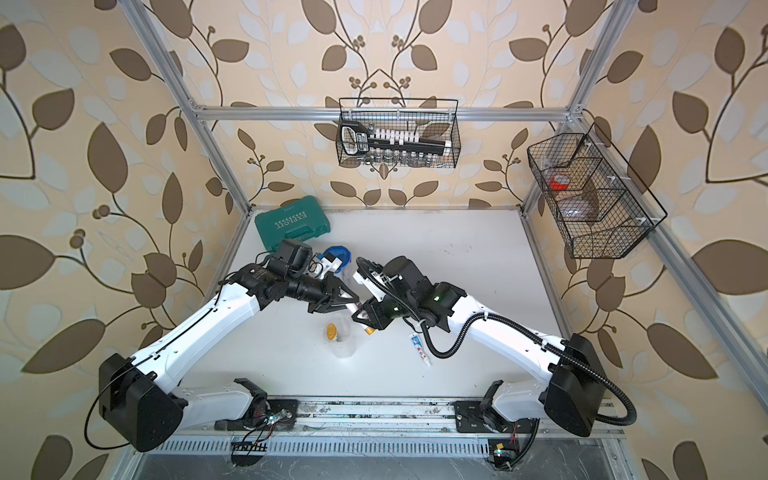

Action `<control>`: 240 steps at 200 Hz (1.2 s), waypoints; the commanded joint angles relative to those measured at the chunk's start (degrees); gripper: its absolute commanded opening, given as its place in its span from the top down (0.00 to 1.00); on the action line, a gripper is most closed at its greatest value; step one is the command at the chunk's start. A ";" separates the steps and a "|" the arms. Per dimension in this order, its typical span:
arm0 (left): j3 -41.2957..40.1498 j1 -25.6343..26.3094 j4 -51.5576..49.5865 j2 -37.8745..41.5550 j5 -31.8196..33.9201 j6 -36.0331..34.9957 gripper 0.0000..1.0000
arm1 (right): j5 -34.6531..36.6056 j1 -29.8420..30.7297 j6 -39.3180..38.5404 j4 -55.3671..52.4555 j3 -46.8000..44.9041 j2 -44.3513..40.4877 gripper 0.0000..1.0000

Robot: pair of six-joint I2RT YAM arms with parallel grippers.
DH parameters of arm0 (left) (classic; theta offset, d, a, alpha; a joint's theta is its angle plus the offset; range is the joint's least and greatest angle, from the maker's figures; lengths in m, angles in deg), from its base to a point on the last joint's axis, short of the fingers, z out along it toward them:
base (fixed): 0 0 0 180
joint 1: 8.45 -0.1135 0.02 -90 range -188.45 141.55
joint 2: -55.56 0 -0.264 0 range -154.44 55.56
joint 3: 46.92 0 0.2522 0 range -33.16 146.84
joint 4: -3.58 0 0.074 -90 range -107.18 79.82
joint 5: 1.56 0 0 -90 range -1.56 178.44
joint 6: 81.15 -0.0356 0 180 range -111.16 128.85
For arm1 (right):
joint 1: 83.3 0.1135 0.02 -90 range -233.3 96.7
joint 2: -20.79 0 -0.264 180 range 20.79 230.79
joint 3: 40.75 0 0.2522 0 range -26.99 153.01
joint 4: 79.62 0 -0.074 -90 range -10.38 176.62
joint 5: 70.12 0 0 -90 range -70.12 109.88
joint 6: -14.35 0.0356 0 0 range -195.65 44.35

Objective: Pack away toiletry kits
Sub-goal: Pick up the toiletry item from the center of the board.

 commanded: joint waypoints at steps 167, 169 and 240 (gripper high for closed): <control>1.55 -5.74 17.43 6.48 9.29 5.06 1.00 | -6.88 -14.21 34.60 17.22 -7.98 -11.86 0.07; 1.44 -5.72 18.18 6.40 9.29 5.20 1.00 | -7.14 -14.20 34.85 17.66 -8.25 -11.86 0.07; -4.64 -5.73 34.47 6.19 8.67 16.54 1.00 | -11.16 -13.74 45.97 37.41 -15.31 -10.43 0.11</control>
